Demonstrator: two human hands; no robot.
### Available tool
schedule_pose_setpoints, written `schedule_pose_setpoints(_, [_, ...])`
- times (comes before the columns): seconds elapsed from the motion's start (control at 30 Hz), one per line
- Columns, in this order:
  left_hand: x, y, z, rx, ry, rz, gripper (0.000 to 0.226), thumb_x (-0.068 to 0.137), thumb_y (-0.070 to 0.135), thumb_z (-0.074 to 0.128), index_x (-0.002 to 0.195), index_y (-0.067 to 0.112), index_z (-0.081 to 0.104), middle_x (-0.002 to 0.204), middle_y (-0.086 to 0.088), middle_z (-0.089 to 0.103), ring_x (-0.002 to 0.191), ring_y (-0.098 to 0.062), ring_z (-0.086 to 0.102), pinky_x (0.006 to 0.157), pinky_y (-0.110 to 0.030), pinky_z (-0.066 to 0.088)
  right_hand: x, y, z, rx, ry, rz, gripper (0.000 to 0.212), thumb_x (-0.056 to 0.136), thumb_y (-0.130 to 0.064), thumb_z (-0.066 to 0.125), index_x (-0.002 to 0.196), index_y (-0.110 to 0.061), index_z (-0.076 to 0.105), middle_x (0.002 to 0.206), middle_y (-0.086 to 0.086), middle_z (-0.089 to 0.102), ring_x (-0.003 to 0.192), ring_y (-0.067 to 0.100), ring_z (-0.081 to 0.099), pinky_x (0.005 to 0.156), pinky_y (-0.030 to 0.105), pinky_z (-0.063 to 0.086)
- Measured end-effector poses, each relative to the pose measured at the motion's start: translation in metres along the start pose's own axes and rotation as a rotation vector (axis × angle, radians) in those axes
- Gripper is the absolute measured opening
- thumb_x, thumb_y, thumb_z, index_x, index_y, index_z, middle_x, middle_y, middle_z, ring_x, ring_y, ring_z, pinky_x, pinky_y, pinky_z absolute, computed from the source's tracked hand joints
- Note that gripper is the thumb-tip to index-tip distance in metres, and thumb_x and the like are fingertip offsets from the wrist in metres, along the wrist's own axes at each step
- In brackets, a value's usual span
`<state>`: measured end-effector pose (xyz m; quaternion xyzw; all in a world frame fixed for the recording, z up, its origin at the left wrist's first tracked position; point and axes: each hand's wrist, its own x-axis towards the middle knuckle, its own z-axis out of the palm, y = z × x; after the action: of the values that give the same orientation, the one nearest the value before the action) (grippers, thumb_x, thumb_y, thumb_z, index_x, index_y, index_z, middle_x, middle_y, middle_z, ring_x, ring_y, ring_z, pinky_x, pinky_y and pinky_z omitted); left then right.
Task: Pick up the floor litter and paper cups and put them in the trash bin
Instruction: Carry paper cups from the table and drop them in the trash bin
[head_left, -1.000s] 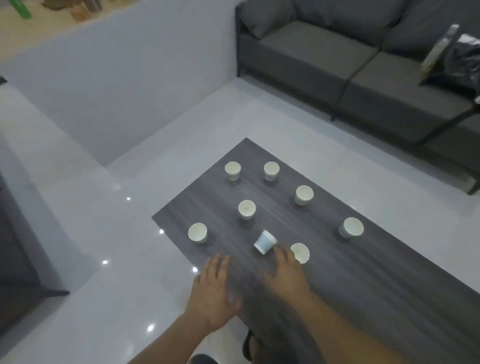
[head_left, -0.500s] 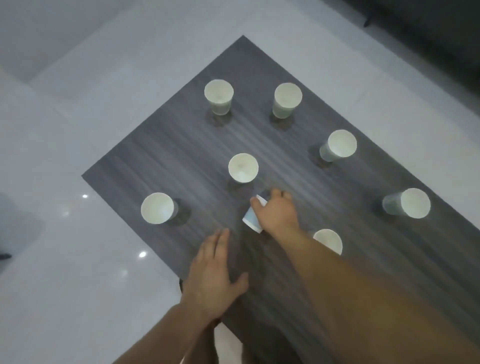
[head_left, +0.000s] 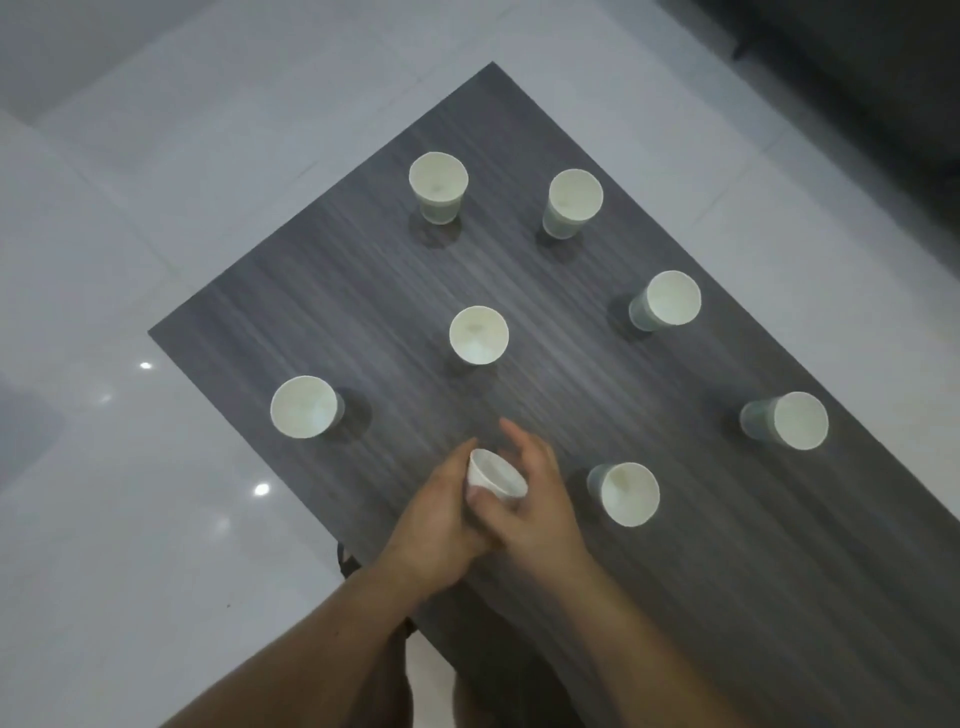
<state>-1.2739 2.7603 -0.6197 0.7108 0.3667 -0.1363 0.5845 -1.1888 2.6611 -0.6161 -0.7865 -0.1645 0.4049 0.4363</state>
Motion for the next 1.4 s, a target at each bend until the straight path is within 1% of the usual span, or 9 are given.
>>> schedule_pose_setpoints(0.1, [-0.004,-0.007,0.003,0.064,0.016,-0.008,0.082,0.065,0.043,0.075,0.134,0.046,0.030,0.125,0.023,0.049,0.113,0.002,0.051,0.095,-0.020,0.043,-0.008,0.008,-0.024,-0.172,0.147,-0.066,0.064,0.077,-0.045,0.065,0.137,-0.037,0.045,0.135,-0.017,0.043,0.122,-0.005,0.043,0.101,0.017,0.039])
schedule_pose_setpoints(0.2, [-0.008,-0.018,0.008,0.169,0.033,-0.037,0.100,0.066,0.034,0.082,0.144,0.038,0.019,0.134,0.015,0.039,0.113,-0.001,0.041,0.096,-0.021,0.038,-0.006,0.026,-0.062,-0.570,0.407,-0.134,0.065,0.079,-0.041,0.070,0.136,-0.017,0.051,0.133,0.004,0.050,0.123,0.022,0.046,0.103,0.042,0.040])
schedule_pose_setpoints(0.23, [-0.010,-0.021,0.010,0.198,0.038,-0.048,0.102,0.066,0.034,0.082,0.144,0.038,0.018,0.136,0.014,0.038,0.114,-0.002,0.040,0.096,-0.023,0.039,-0.004,0.032,-0.072,-0.681,0.395,-0.095,0.069,0.078,-0.042,0.072,0.139,-0.018,0.048,0.138,0.008,0.046,0.128,0.027,0.041,0.104,0.047,0.037])
schedule_pose_setpoints(0.33, [-0.019,-0.030,0.017,0.268,0.052,-0.064,0.092,0.066,0.038,0.083,0.138,0.037,0.027,0.132,0.014,0.044,0.118,-0.009,0.047,0.095,-0.024,0.042,-0.002,0.053,-0.090,-0.864,0.159,0.141,0.086,0.077,-0.052,0.070,0.148,-0.032,0.026,0.154,0.003,0.017,0.142,0.030,0.016,0.109,0.054,0.032])
schedule_pose_setpoints(0.4, [-0.026,-0.034,0.021,0.297,0.066,-0.056,0.084,0.065,0.043,0.083,0.133,0.039,0.033,0.125,0.017,0.048,0.115,-0.009,0.050,0.094,-0.023,0.043,-0.002,0.065,-0.092,-0.885,0.068,0.224,0.088,0.079,-0.050,0.071,0.150,-0.034,0.021,0.156,0.001,0.008,0.144,0.032,0.013,0.109,0.052,0.034])
schedule_pose_setpoints(0.57, [-0.047,-0.044,0.022,0.316,0.141,-0.034,0.082,0.068,0.041,0.082,0.133,0.042,0.032,0.129,0.018,0.049,0.115,-0.008,0.049,0.098,-0.027,0.042,-0.008,0.070,-0.078,-0.858,0.019,0.164,0.066,0.086,-0.032,0.066,0.145,-0.021,0.038,0.145,0.010,0.034,0.127,0.032,0.039,0.103,0.033,0.037])
schedule_pose_setpoints(0.9, [-0.138,-0.049,0.015,0.226,0.391,-0.044,0.084,0.072,0.031,0.075,0.143,0.029,0.029,0.136,0.003,0.040,0.118,-0.020,0.049,0.094,-0.030,0.045,-0.069,0.017,-0.025,-0.856,-0.087,-0.017,0.068,0.083,-0.031,0.064,0.144,-0.020,0.038,0.141,0.005,0.040,0.127,0.026,0.040,0.099,0.033,0.039])
schedule_pose_setpoints(1.1, [-0.244,-0.077,-0.010,0.174,0.611,-0.089,0.085,0.073,0.035,0.073,0.144,0.028,0.029,0.137,0.002,0.042,0.117,-0.021,0.047,0.093,-0.031,0.042,-0.137,-0.049,0.034,-0.901,-0.164,-0.267,0.065,0.085,-0.030,0.065,0.143,-0.017,0.039,0.140,0.008,0.042,0.125,0.028,0.041,0.098,0.037,0.040])
schedule_pose_setpoints(1.4, [-0.464,-0.138,0.007,-0.038,1.022,-0.321,0.081,0.073,0.030,0.074,0.141,0.022,0.031,0.136,-0.002,0.034,0.110,-0.022,0.051,0.083,-0.028,0.044,-0.309,-0.089,0.150,-1.080,-0.512,-0.724,0.068,0.088,-0.033,0.060,0.148,-0.029,0.028,0.146,0.000,0.031,0.131,0.023,0.037,0.102,0.035,0.041])
